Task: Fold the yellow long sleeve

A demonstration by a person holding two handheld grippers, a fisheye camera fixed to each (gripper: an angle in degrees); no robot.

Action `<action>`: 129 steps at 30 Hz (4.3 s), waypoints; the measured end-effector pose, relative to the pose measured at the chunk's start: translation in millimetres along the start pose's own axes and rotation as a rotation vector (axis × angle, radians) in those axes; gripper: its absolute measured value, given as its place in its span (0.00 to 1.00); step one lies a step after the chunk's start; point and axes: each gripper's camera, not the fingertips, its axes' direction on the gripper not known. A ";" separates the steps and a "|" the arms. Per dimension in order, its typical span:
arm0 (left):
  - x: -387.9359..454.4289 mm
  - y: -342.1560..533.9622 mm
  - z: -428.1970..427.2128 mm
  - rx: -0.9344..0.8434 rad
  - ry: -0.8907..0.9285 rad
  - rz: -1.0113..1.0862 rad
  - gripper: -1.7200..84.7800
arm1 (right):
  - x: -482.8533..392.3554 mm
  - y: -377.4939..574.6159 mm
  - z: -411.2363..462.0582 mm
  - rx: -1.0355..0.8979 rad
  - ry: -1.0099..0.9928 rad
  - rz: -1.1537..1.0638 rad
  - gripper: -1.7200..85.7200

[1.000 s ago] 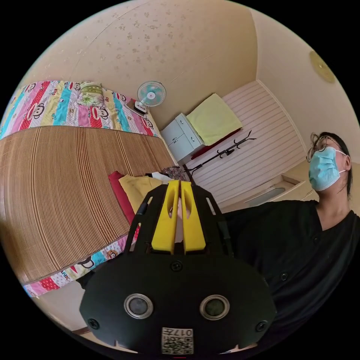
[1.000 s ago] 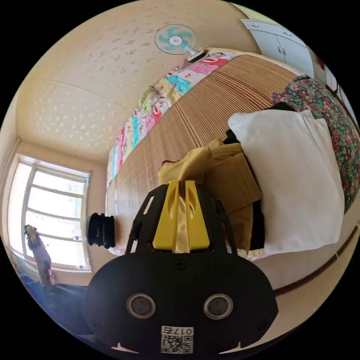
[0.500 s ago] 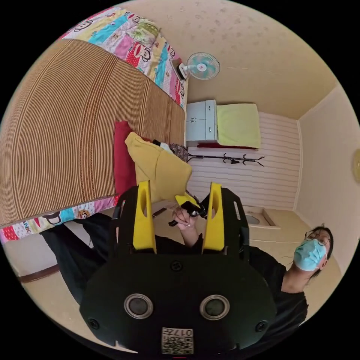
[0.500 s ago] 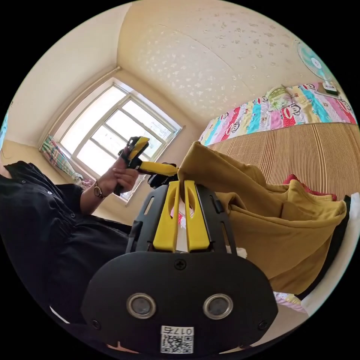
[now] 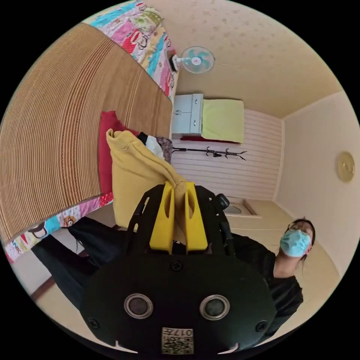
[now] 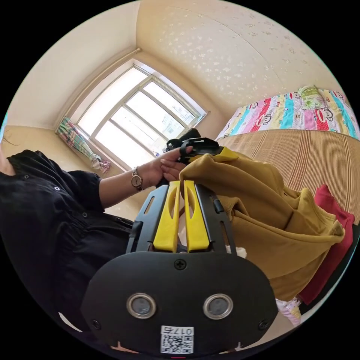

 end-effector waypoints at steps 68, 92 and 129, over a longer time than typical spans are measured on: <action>636.0 94.8 -207.4 0.247 -0.424 0.911 0.06 | -180.3 -156.6 262.3 0.533 0.702 -0.509 0.06; 588.7 -387.9 -297.3 0.604 -0.820 -0.016 0.11 | 333.7 -367.6 373.0 -0.094 1.229 0.254 0.08; 351.2 6.2 -393.0 0.333 -0.655 -0.174 0.15 | 494.5 155.0 14.9 -0.106 1.123 0.740 0.12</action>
